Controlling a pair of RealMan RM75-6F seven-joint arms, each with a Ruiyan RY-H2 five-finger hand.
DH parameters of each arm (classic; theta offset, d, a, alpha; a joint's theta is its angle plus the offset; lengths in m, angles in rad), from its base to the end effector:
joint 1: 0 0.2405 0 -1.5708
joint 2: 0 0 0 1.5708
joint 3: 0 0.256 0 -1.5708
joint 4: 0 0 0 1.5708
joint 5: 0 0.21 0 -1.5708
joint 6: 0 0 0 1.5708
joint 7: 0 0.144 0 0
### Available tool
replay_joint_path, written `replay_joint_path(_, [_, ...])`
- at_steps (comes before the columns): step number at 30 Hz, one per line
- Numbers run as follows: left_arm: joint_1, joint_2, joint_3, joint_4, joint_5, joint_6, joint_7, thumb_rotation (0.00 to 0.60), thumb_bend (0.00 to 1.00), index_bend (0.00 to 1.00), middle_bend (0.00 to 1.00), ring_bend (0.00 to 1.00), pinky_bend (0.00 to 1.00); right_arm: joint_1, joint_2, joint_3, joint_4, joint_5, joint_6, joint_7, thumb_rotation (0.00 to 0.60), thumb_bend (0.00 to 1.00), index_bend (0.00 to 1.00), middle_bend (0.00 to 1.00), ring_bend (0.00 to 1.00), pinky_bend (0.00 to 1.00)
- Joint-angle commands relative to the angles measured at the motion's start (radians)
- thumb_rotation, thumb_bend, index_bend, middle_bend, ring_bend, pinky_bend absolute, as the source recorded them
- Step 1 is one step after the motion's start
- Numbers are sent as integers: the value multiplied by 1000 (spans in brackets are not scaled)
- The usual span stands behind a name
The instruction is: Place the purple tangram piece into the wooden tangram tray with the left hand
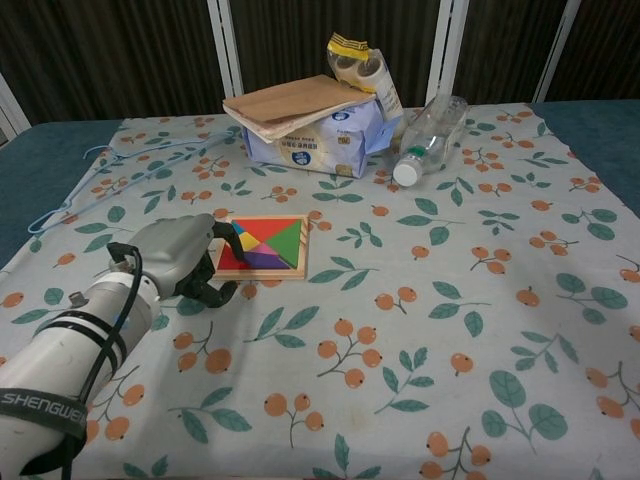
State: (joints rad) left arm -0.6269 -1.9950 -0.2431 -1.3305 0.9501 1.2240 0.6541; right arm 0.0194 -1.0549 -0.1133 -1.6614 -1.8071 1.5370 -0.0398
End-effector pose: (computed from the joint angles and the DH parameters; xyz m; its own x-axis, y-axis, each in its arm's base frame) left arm -0.1288 0.2945 -0.1034 0.3544 0.2388 0.9041 0.9350 -0.1064 -0.3384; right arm -0.2855 -0.1207 0.1446 0.4526 -0.1275 0.8826 -0.8766 -0.2453 0.4140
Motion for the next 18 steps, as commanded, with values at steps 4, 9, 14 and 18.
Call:
replay_joint_path(4, [0, -5, -3, 5, -1, -6, -6, 600, 386, 390, 1000, 1000, 1000, -1, 1, 1, 1, 0, 3, 6, 600, 160, 0, 0, 0, 0])
replay_joint_path(9, [-2, -12, -1, 3, 3, -6, -3, 600, 386, 390, 1000, 1000, 1000, 0, 2, 0, 2, -1, 4, 8, 600, 160, 0, 0, 0, 0])
replay_joint_path(14, [-3, -18, 0, 0, 5, -5, 4, 600, 386, 390, 1000, 1000, 1000, -1, 3, 0, 2, -2, 6, 11, 600, 159, 0, 0, 0, 0])
replay_joint_path(18, [-4, -19, -2, -3, 13, 0, 2, 600, 386, 390, 1000, 1000, 1000, -1, 5, 0, 3, -3, 6, 13, 600, 159, 0, 0, 0, 0])
